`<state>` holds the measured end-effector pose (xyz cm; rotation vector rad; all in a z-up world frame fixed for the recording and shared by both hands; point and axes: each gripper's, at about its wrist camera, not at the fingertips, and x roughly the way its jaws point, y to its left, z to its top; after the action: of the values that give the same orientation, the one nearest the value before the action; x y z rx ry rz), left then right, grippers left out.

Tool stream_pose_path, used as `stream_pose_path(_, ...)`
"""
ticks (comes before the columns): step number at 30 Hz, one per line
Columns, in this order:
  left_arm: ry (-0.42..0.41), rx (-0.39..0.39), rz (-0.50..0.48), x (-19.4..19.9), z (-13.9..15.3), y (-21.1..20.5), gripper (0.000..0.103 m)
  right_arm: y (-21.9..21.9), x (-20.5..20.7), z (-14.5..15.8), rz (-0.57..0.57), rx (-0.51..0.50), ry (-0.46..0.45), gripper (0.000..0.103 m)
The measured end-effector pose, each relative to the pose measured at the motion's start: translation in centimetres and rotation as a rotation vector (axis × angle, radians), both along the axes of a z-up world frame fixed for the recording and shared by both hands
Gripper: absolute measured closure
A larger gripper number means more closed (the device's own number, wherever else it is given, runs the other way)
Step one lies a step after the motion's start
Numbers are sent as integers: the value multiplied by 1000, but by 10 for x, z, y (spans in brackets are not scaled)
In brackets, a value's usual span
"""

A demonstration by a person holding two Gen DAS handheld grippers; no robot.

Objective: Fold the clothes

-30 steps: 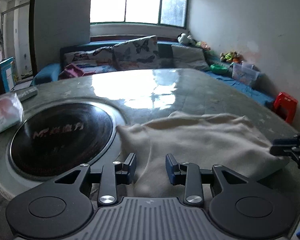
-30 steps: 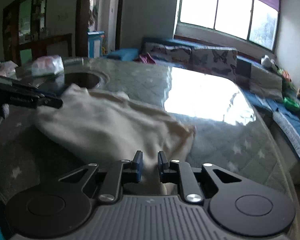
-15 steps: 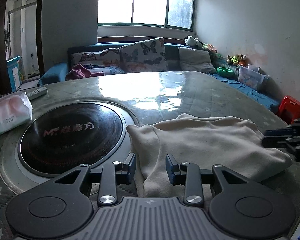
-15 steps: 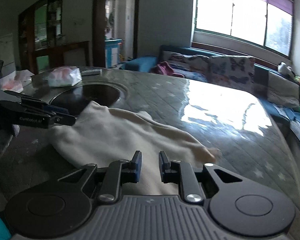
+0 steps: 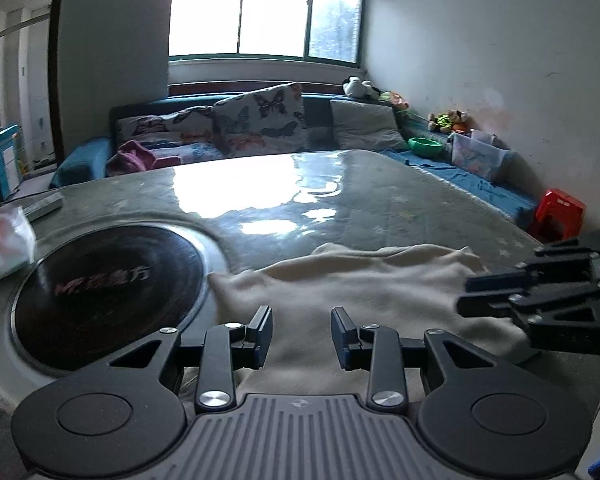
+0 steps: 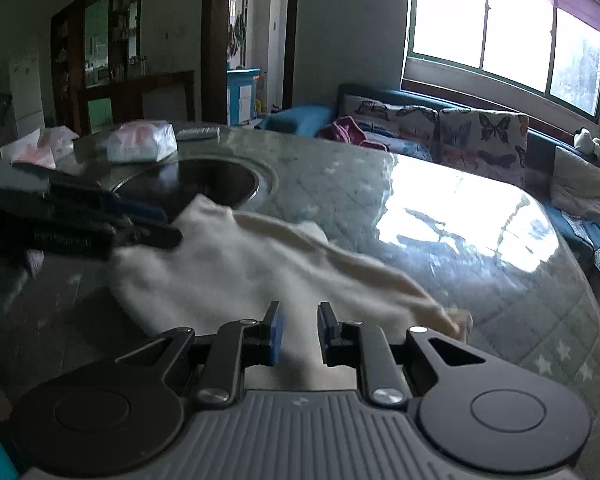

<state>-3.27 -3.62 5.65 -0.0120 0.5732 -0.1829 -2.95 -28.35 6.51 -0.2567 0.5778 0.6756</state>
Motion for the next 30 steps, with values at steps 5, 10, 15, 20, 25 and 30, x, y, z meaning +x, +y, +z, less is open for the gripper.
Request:
stream_pose_path(5,7,14,-9,15,-4,-9,68,14,19,-5,10,10,17,87)
stream_pose_path(10,47,24,17,29,-17,-5,68,27,31,-23,22,-17,47,86)
stream_pose_path(15,59,8,25,32,-19,4,68,22,33,-13,18,8,43,86)
stream_pose_path(20,56,-7,52,41,-18,10,68,16,54,-9,-35,25,45,86)
stream_pose_path(25,61,-28,69,45,-17,20,68,7,79,-17,-100,20,97,86)
stream_pose_path(30,38,-29,65,56,-8,20,68,5,90,-11,-102,69,105,86)
